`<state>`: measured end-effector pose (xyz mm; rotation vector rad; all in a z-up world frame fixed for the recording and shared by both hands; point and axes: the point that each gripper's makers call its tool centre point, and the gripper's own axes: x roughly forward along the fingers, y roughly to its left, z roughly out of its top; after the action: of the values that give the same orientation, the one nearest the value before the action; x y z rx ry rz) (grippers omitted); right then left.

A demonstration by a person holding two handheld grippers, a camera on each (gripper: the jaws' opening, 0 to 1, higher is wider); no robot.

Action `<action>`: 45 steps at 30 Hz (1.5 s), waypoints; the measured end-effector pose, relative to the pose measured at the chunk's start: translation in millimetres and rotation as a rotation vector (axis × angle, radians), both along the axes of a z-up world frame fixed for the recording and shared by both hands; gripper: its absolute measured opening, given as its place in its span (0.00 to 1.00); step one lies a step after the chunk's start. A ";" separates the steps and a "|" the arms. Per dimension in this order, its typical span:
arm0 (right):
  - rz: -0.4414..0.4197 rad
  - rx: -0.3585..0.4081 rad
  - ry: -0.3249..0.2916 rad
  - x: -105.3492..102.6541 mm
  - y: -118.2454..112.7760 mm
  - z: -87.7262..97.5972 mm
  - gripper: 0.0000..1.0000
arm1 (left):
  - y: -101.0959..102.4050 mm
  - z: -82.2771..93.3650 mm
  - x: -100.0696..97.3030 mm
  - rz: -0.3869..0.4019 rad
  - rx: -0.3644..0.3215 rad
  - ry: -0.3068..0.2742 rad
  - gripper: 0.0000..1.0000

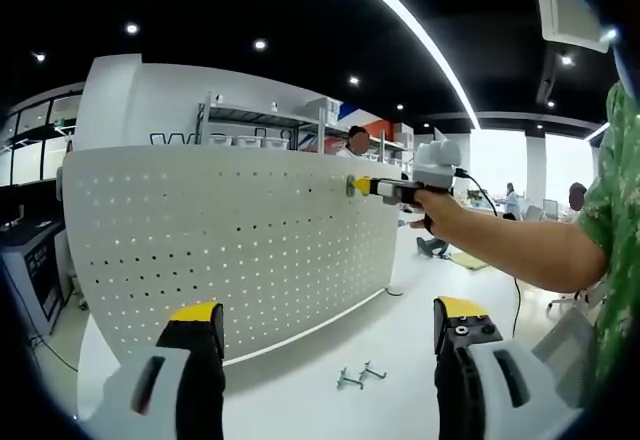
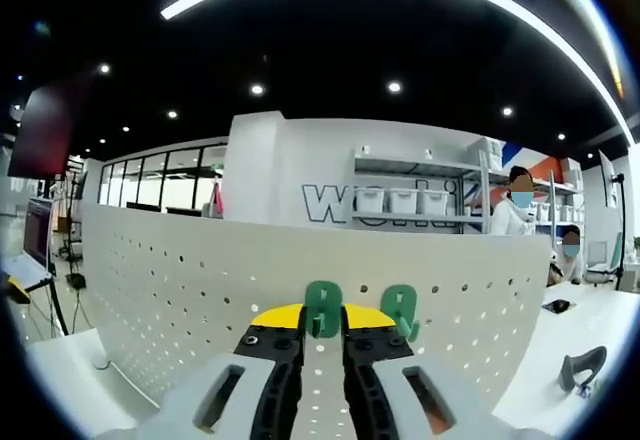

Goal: Insert the hook assembly into the mounting plate slot until the hook locks in place.

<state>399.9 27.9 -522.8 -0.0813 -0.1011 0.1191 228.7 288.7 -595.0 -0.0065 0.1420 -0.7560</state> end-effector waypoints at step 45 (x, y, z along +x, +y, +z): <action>0.084 0.010 0.072 -58.6 15.2 -29.6 0.44 | -13.6 5.8 -17.1 -0.037 0.009 -0.016 0.88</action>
<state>341.3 43.1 -552.4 -0.0626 -0.0337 0.2052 211.5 275.1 -589.2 0.0107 0.1305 -0.7921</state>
